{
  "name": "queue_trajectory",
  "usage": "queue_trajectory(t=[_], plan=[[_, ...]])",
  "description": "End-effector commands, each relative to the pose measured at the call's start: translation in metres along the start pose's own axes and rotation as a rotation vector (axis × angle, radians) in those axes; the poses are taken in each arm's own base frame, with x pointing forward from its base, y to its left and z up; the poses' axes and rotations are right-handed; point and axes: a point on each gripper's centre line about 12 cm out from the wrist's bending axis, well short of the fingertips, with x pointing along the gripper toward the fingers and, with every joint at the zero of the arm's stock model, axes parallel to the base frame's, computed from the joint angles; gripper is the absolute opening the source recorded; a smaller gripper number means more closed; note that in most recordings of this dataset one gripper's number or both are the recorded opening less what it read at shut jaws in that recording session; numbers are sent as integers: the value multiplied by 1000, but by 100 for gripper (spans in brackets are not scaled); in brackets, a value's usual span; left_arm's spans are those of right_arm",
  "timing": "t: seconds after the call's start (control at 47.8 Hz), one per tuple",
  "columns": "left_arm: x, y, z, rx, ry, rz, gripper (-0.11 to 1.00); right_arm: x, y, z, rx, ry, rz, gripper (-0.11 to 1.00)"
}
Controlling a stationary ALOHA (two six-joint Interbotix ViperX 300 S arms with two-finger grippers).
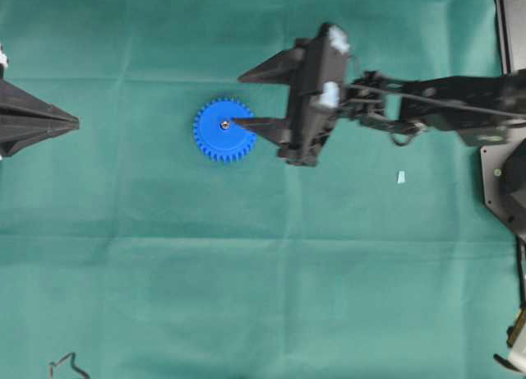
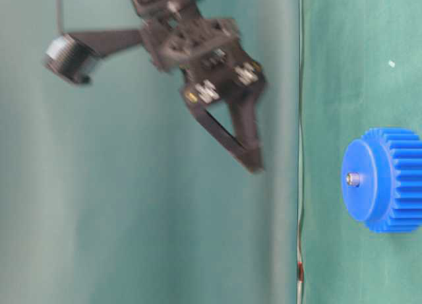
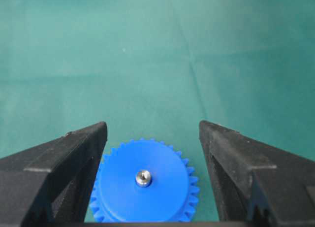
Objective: Insert the shaft into the center hole of the gear.
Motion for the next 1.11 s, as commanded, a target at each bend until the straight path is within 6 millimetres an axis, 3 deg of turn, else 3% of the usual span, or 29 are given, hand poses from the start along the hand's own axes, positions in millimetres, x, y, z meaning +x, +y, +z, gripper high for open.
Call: queue_trajectory(t=[0.0,0.397,0.565,0.774,1.087], plan=[[1,0,10,2,-26,1,0,-22,3,23,-1,-68,14,77],[1,0,10,2,-28,1,0,-101,-2,24,1,-158,30,77],[1,0,10,2,-29,1,0,-125,-3,25,0,-170,41,77],[1,0,9,3,-26,1,0,-141,-4,19,1,-166,47,77],[1,0,10,2,-31,1,0,-144,-4,20,3,-178,48,77]])
